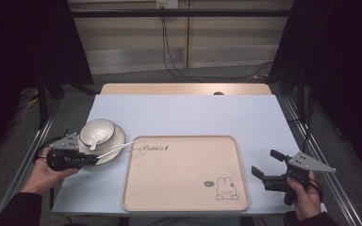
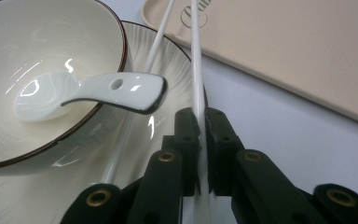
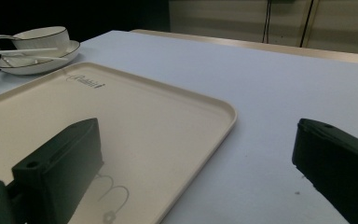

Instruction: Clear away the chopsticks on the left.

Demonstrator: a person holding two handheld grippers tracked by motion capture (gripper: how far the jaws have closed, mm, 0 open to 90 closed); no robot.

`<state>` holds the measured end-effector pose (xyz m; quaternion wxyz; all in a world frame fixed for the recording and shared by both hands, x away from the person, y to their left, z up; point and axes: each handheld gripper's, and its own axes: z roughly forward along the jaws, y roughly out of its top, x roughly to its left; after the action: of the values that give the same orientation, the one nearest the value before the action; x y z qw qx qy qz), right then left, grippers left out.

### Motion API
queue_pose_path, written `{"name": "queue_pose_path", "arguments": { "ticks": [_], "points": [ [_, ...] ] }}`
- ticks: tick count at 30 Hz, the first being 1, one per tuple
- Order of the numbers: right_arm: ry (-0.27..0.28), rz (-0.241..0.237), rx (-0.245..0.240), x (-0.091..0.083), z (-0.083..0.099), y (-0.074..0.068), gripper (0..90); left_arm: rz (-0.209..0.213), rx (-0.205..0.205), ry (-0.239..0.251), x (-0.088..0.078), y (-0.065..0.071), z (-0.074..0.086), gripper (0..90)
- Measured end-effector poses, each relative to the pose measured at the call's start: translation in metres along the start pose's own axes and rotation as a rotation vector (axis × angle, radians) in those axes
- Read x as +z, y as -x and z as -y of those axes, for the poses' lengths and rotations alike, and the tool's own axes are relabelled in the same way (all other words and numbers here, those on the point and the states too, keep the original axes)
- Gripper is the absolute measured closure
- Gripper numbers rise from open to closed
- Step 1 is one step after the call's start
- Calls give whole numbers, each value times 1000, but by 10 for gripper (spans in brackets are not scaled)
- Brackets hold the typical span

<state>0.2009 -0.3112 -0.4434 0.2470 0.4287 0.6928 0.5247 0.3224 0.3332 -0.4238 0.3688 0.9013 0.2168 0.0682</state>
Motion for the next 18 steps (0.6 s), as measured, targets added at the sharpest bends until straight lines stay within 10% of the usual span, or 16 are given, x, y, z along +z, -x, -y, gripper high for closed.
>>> {"name": "queue_pose_path", "arguments": {
  "ticks": [18],
  "points": [
    [2,-9,2,2,-1,-1,12,-33,-247,65,-6,47,-12,844]
  ]
}}
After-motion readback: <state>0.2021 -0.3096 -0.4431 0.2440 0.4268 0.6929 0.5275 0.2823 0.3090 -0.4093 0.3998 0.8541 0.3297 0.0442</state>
